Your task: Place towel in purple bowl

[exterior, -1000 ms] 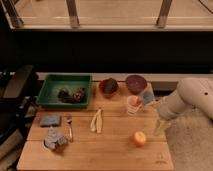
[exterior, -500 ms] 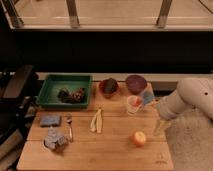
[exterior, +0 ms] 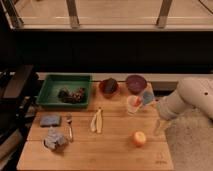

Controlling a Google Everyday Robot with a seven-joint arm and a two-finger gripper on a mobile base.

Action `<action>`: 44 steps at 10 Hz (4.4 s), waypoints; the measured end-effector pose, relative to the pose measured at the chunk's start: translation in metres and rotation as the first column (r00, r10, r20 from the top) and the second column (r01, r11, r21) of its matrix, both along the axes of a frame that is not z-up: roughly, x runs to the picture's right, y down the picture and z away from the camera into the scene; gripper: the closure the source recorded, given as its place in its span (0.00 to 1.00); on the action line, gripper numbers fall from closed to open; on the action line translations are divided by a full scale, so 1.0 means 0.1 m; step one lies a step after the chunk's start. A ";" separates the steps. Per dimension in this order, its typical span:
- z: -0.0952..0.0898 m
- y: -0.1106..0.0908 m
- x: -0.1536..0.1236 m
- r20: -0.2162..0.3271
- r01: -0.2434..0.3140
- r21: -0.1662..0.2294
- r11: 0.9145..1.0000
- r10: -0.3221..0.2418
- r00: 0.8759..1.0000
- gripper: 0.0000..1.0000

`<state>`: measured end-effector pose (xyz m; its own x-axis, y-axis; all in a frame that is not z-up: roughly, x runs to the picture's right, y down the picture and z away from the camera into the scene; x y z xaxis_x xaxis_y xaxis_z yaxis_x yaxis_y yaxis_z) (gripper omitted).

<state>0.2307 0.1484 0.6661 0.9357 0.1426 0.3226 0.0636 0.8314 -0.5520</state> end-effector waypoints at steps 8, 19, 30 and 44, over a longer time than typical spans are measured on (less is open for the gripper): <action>0.00 0.00 0.00 0.001 0.000 -0.001 1.000 0.000 1.000 0.20; 0.33 0.39 -0.69 0.229 -0.113 -0.063 0.992 0.124 0.966 0.20; 0.16 0.53 -2.07 0.503 -0.131 -0.058 0.990 0.142 0.852 0.20; 0.31 1.01 -3.16 0.677 -0.085 -0.140 0.986 0.158 0.719 0.20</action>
